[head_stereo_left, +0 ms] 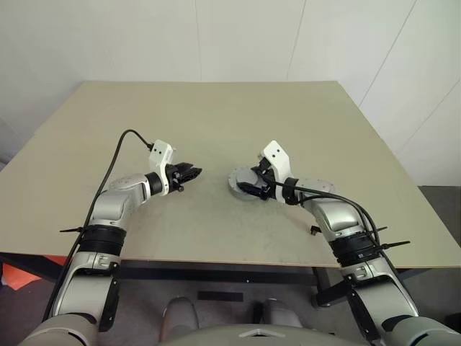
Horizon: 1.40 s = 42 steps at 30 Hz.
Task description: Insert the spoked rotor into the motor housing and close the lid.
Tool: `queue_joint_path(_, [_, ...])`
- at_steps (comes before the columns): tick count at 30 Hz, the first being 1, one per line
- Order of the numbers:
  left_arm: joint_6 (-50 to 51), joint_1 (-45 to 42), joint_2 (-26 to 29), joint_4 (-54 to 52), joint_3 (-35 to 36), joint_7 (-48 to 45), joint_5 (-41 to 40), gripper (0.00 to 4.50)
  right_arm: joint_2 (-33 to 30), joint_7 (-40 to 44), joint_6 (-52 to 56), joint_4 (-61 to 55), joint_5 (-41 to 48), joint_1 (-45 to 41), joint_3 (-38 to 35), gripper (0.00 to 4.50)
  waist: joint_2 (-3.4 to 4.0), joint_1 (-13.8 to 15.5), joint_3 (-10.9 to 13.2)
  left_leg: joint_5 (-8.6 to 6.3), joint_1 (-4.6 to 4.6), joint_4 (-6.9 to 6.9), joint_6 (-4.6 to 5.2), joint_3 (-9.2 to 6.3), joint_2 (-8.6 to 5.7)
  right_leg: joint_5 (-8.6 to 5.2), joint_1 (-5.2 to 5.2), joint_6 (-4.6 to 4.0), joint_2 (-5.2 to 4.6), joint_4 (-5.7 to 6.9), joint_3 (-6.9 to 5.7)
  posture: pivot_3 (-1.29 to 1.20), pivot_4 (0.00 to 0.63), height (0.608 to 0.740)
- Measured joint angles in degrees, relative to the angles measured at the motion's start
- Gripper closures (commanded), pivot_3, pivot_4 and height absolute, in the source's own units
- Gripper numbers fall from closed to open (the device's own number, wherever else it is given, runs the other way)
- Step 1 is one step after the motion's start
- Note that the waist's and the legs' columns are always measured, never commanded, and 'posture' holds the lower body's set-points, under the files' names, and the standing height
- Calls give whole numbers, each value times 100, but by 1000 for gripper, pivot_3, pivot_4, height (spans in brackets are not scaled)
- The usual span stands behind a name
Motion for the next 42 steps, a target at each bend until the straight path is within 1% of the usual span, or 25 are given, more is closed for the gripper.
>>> queue_joint_path(15, [-21, 0, 0, 1, 0, -1, 4, 2384, 5, -62, -168, 168, -79, -58, 67, 1358, 0, -1, 0, 4, 11, 0, -1, 0, 0, -1, 10, 2, 0, -1, 0, 0, 0, 740])
queue_joint_path(20, [-48, 1, 2, 3, 1, -3, 6, 2384, 10, -145, -246, 274, -112, -84, 107, 1358, 0, 3, 0, 4, 20, 0, 8, 0, 0, -20, 29, 33, -1, -11, 0, 0, 0, 740])
queue_joint_path(24, [-50, 1, 2, 3, 1, -3, 6, 2384, 8, -156, -249, 288, -112, -83, 117, 1358, 0, 3, 0, 2, 40, -3, 11, 0, 0, -24, 52, 39, -1, -18, 0, 0, 0, 740])
queue_joint_path(28, [-50, 0, -6, 4, 1, 0, 6, 2384, -13, -154, -248, 256, -112, -62, 126, 1358, 0, 4, 0, 2, 41, -7, 11, 0, 0, -24, 55, 40, -1, -21, 0, 0, 0, 740])
queue_joint_path(30, [-27, 0, -81, 3, 6, 13, -3, 2384, -33, -151, -247, 237, -112, -51, 129, 1358, 0, 3, 0, 2, 41, -9, 11, 0, 0, -24, 56, 40, -1, -24, 0, 0, 0, 740])
queue_joint_path(33, [156, 0, -385, -16, -39, 39, -65, 2384, -50, -151, -245, 231, -112, -48, 130, 1358, 0, 3, 0, 2, 41, -9, 12, 0, -1, -24, 59, 40, -1, -29, 0, 0, 0, 740])
queue_joint_path(36, [334, -30, -700, -32, -135, 86, -120, 3046, -54, -151, -242, 230, -112, -49, 133, 1358, -1, 5, 0, 2, 40, -10, 13, 0, -1, -24, 59, 40, -1, -30, 0, 0, 0, 740])
queue_joint_path(40, [427, -323, -1149, 161, -314, 82, -126, 4402, -64, -153, -232, 225, -112, -57, 145, 1358, -2, 7, 1, 2, 39, -10, 14, 1, -1, -24, 60, 41, -1, -39, 0, 0, 0, 740])
queue_joint_path(42, [451, -499, -1310, 284, -380, 21, -130, 4459, -60, -156, -231, 216, -112, -67, 167, 1358, -2, 7, 1, 2, 37, -14, 14, 2, -1, -24, 61, 41, -1, -50, 0, 0, 0, 740])
